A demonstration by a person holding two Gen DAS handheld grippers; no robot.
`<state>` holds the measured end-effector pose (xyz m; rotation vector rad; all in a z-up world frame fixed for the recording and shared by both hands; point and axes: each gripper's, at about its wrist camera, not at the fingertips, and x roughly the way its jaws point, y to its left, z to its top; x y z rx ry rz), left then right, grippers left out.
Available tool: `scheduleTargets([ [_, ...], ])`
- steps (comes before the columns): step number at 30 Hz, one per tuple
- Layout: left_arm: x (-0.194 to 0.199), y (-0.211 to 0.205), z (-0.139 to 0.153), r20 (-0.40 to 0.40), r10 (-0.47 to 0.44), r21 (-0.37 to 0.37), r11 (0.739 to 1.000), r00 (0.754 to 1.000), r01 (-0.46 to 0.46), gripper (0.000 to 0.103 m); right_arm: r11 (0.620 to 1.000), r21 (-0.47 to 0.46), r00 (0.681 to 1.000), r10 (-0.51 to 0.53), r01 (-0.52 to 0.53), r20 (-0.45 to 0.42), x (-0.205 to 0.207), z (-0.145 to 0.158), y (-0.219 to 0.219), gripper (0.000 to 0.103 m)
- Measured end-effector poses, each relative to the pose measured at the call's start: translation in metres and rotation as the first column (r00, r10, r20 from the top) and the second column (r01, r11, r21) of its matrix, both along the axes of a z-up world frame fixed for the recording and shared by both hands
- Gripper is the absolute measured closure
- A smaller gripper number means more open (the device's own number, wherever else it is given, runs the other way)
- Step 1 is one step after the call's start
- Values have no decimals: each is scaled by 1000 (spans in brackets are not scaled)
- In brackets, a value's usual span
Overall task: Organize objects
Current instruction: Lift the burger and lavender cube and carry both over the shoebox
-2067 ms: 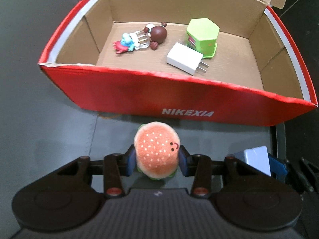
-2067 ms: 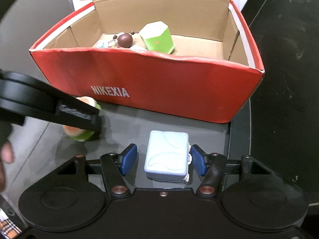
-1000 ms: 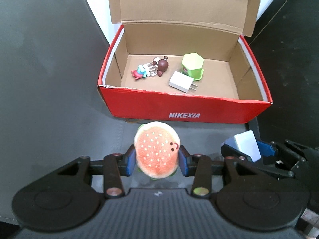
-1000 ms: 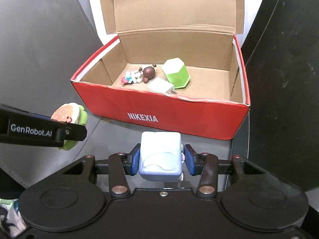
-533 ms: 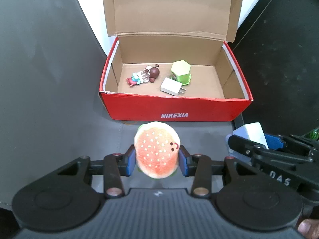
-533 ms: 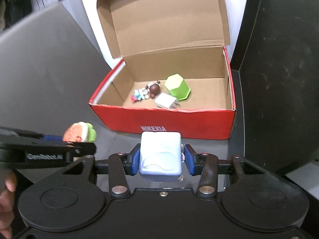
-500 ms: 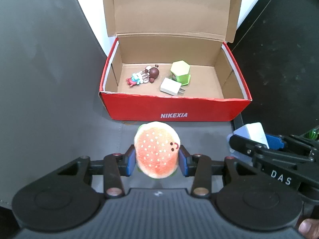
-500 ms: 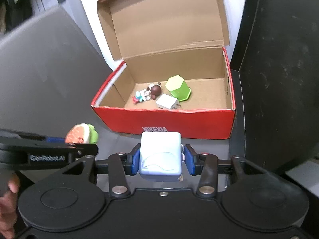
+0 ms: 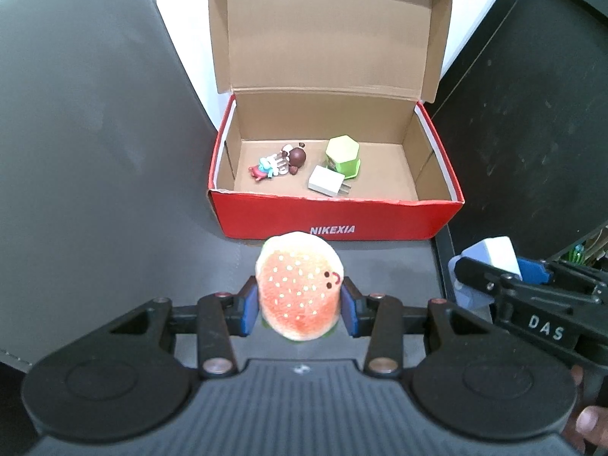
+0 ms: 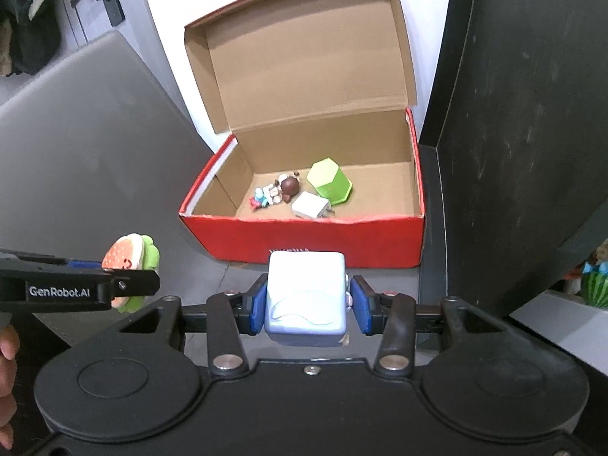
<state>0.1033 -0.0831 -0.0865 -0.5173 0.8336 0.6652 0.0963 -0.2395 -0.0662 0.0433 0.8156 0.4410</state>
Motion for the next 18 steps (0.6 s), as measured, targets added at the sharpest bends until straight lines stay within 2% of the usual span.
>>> scheduleTargets([
  [7,-3,-2,12,22,-2,23,1000,1000,1,61,1000,7,999,16,-16,36,-1,20,-1,59],
  [18,2,14,23,31,12,50,999,999,-14,61,1000,-10,998,21,-20,56,13,27,0,59],
])
